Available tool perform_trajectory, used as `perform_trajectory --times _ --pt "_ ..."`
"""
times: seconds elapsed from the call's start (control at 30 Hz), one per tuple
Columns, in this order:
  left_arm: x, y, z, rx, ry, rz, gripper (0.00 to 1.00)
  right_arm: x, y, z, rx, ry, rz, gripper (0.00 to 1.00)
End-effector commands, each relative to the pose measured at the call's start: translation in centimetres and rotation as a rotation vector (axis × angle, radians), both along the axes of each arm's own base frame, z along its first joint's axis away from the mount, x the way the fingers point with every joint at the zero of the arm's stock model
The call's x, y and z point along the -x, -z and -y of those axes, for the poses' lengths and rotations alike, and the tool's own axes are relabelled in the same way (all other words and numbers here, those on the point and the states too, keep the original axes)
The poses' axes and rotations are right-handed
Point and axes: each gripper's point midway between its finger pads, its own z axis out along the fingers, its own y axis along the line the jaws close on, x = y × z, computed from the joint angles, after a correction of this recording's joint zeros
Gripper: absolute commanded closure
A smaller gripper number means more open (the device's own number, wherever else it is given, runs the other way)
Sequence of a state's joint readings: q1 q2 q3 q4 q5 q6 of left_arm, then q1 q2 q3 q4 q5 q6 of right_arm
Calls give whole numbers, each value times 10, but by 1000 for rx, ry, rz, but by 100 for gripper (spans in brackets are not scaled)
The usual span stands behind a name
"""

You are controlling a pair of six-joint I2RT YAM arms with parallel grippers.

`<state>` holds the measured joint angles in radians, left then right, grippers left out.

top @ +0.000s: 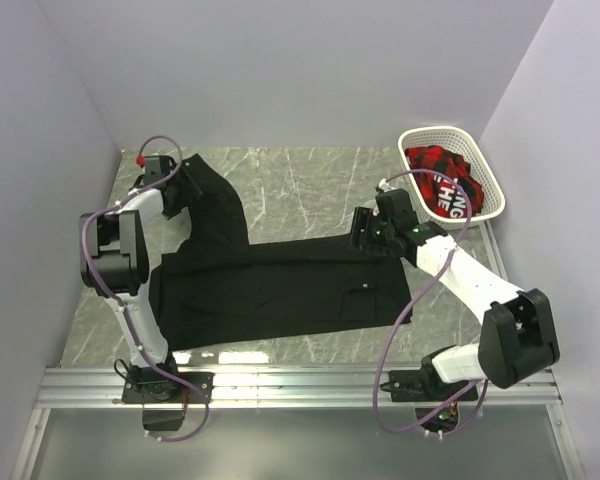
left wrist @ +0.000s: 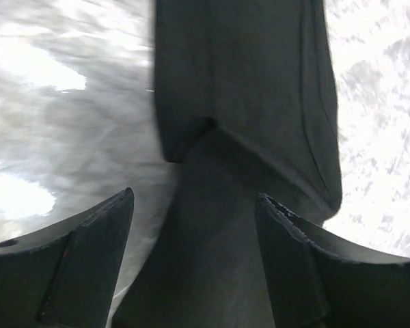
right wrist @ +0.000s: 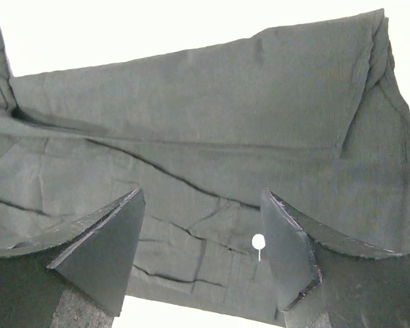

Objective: Fold and stack the long sleeve shirts
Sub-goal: Fold the shirt

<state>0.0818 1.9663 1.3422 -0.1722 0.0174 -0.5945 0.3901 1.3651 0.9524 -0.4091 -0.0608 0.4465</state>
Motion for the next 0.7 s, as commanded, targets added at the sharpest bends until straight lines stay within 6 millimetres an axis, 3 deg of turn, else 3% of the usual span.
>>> perform_trajectory --times 0.0,0.27,0.5,0.63,0.67 --pt "-25 -19 12 -30 82 86 23 1 -14 -3 -16 -21 62 24" --pt "-24 20 17 -13 98 6 38 11 -23 3 -38 2 97 25" --pt "-23 26 29 27 131 -10 75 16 -29 5 -47 11 116 26" --pt "-22 13 43 52 171 18 99 16 -30 7 -50 15 123 26" --pt "-22 9 46 49 184 29 100 17 -31 7 -50 17 126 26"
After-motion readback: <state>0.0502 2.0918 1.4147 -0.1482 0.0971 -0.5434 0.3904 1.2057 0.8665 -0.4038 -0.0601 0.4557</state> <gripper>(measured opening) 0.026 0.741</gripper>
